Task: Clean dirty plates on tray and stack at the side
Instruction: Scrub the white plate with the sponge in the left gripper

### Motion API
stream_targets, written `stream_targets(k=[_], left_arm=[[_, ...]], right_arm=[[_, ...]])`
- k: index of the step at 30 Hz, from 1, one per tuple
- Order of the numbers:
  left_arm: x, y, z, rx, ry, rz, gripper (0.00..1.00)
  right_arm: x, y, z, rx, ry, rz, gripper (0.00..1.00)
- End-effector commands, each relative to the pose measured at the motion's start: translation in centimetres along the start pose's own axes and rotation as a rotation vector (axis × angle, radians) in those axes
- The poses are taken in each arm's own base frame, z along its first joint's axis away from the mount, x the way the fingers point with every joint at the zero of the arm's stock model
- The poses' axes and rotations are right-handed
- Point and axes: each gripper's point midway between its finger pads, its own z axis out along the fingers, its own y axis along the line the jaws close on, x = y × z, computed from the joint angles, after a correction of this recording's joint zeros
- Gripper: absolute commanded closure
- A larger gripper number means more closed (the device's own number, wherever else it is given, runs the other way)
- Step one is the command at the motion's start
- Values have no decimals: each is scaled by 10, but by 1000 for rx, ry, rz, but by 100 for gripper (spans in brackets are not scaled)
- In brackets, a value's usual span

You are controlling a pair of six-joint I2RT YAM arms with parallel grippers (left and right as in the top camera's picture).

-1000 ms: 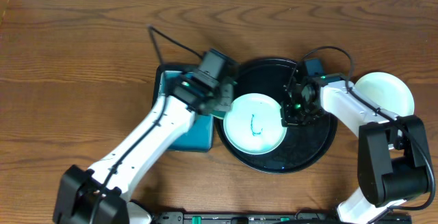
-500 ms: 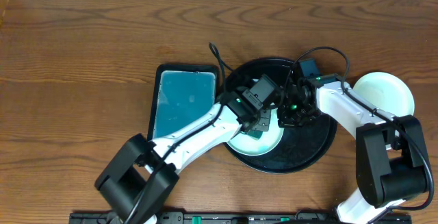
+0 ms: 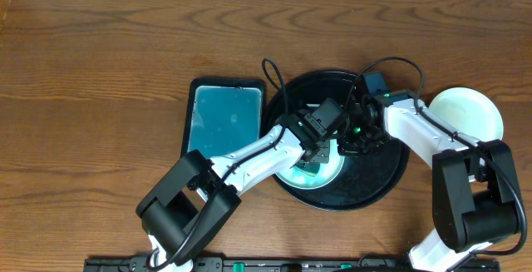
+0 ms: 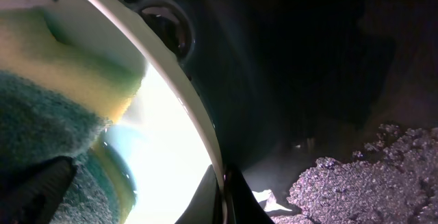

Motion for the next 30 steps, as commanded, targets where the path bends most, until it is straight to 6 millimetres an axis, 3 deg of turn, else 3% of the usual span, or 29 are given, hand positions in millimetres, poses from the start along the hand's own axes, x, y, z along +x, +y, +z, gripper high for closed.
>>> stream_targets(k=[1,6,7,11,14,17,20,25,30], left_arm=[[-13,39,6,-201,-76,-9,93],[-21,69,4,-268,-66,-55,92],[-18,66,5,-242,-39,-48,93],[4,39,9,-108,75,-32,93],[25,8,8,16,159,-5,93],[37,-22,7,95,163,48,93],[43,-35,6,117,152,81,93],[47,-39,6,119,157,101,93],[17,-10,10,-1,40,69,93]], right_arm=[[5,1,1,1,16,10,99],[6,1,1,2,19,12,99],[6,0,1,2,20,12,99],[6,0,1,3,22,13,99],[6,0,1,3,22,13,99],[6,0,1,3,22,13,99],[6,0,1,3,23,13,99],[6,0,1,3,22,13,99],[7,0,1,4,25,14,98]])
